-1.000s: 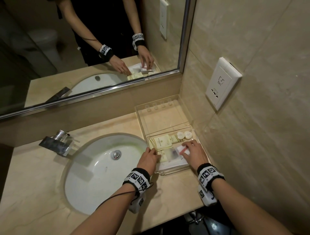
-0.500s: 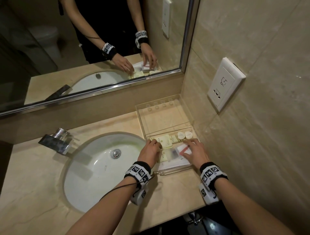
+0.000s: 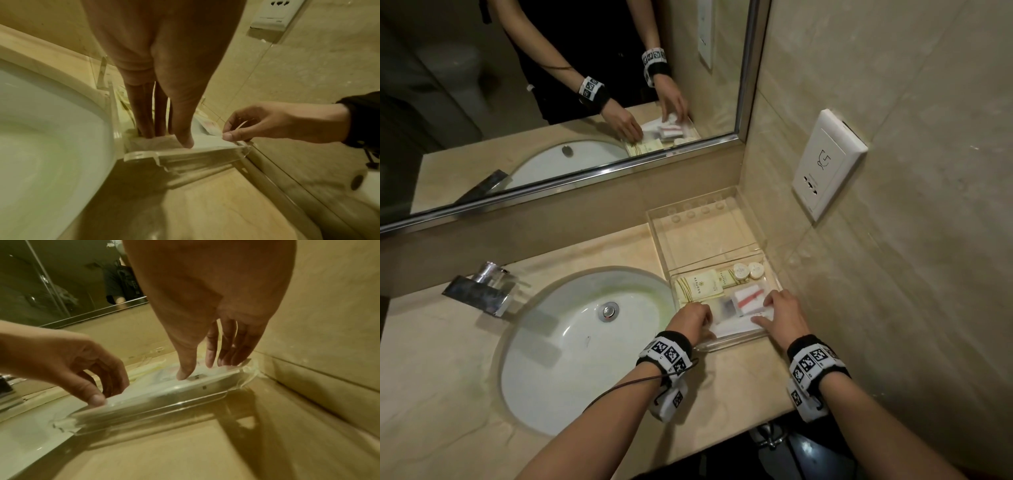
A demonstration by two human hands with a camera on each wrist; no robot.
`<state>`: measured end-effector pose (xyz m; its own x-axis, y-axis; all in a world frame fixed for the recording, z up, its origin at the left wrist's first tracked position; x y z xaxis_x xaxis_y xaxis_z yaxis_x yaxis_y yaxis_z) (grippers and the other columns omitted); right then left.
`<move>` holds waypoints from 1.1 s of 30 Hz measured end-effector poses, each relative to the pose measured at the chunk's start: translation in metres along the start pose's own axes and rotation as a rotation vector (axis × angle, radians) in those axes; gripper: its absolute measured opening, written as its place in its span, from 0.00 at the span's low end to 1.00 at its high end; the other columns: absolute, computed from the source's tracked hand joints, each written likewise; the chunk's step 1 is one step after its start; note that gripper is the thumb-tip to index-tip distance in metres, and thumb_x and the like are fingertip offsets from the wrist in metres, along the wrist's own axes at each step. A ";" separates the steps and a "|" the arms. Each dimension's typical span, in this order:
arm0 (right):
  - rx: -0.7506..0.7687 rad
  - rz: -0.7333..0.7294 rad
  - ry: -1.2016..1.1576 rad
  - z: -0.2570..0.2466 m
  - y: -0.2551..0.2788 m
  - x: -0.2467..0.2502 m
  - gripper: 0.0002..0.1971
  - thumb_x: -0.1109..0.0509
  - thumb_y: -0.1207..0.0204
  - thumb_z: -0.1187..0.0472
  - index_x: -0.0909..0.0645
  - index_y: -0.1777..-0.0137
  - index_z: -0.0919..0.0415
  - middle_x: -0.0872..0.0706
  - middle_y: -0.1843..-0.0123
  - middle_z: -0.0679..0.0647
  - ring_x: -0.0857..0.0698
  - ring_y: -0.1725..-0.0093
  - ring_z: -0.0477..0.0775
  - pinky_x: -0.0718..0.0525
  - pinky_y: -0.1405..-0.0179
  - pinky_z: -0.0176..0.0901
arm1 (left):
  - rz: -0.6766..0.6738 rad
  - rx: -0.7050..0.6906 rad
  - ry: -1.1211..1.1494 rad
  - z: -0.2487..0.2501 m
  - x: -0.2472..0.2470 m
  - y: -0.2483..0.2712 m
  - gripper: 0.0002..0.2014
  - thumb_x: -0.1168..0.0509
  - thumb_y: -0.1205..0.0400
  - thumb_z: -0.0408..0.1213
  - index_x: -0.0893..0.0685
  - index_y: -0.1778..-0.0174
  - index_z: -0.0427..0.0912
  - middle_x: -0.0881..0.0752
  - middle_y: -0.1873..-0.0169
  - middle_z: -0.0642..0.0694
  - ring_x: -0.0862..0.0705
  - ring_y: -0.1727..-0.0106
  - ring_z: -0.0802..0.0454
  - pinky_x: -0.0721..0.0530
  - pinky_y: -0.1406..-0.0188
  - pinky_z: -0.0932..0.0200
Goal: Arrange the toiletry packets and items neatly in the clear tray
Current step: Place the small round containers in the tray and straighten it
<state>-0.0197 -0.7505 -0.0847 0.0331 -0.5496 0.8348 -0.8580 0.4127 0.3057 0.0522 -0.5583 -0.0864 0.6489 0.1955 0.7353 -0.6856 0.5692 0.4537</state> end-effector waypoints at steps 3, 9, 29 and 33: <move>-0.014 -0.021 -0.007 0.000 0.001 0.000 0.19 0.18 0.33 0.56 0.21 0.47 0.55 0.22 0.42 0.51 0.21 0.41 0.53 0.19 0.38 0.50 | 0.013 0.029 0.034 -0.001 -0.002 0.000 0.16 0.23 0.27 0.39 0.16 0.47 0.37 0.14 0.46 0.40 0.15 0.46 0.43 0.18 0.43 0.54; -0.037 0.040 -0.019 0.003 0.000 0.005 0.15 0.21 0.30 0.62 0.23 0.48 0.57 0.22 0.43 0.52 0.20 0.44 0.54 0.17 0.41 0.52 | 0.045 0.053 0.088 -0.002 -0.002 0.001 0.15 0.23 0.28 0.38 0.17 0.49 0.38 0.14 0.47 0.41 0.16 0.48 0.45 0.18 0.45 0.54; 0.140 0.074 0.119 -0.045 -0.008 0.016 0.19 0.29 0.23 0.63 0.22 0.33 0.54 0.20 0.34 0.51 0.20 0.37 0.53 0.17 0.39 0.48 | 0.297 -0.162 0.081 0.024 0.022 0.011 0.11 0.30 0.23 0.37 0.19 0.47 0.42 0.19 0.46 0.45 0.22 0.46 0.47 0.20 0.43 0.53; 0.141 0.016 0.120 -0.046 -0.014 0.002 0.25 0.27 0.23 0.56 0.25 0.26 0.51 0.23 0.26 0.50 0.22 0.32 0.56 0.20 0.34 0.49 | 0.264 -0.241 0.009 0.053 0.016 0.006 0.16 0.36 0.18 0.35 0.20 0.33 0.41 0.21 0.36 0.43 0.25 0.38 0.44 0.23 0.36 0.52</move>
<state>0.0157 -0.7243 -0.0661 0.0721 -0.4495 0.8904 -0.9222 0.3101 0.2312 0.0414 -0.5939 -0.0451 0.4631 0.3673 0.8066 -0.7331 0.6703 0.1156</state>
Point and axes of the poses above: each hand's wrist, its own y-axis away from the middle knuckle, its own x-axis out of the back of the hand, z = x × y, the point moved 10 cm from there along -y, towards the middle knuckle
